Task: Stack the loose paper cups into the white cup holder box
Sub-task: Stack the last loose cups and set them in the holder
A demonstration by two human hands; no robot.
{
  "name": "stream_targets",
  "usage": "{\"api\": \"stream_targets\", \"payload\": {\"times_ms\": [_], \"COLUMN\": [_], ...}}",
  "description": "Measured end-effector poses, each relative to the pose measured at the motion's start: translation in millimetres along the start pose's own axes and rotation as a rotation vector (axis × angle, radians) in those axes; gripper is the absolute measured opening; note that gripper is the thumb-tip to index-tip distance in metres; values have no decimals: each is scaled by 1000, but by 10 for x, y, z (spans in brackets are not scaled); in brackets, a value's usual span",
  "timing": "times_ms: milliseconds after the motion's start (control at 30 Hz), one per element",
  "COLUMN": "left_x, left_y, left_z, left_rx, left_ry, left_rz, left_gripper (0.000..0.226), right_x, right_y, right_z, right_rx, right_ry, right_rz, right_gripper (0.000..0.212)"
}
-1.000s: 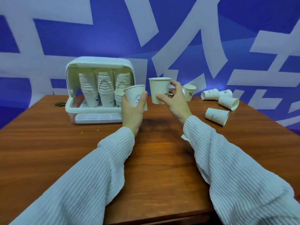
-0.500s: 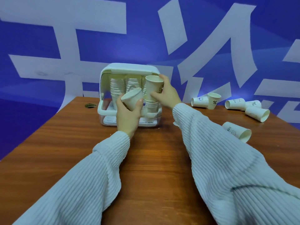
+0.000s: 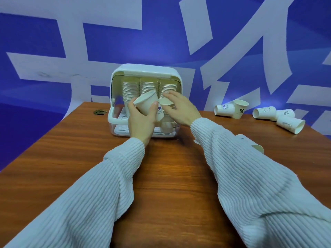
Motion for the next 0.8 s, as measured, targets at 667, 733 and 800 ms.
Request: {"api": "stream_targets", "payload": {"times_ms": [667,733,800], "left_x": [-794,-815,-805], "left_y": [-389,-367,-324], "left_z": [366,268,199], "left_rx": [-295,-257,-210], "left_ry": [-652,-797,-863], "left_rz": [-305,-350,-381], "left_gripper": [74,72,69], "right_x": [347,367,385], "right_y": [474,484,508], "right_z": [427,482,525], "right_rx": [-166,-191,-220], "right_ry": [-297,-299,-285], "right_rz": [105,125,166], "right_gripper": [78,77,76]}}
Point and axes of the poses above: each hand's wrist, its own y-axis away from the middle knuckle, its own x-axis out of the back of the hand, z = x × y, the point moved 6 cm from there along -y, towards the middle knuckle, and after that the axes turned 3 degrees about z, right-handed, at the moved point
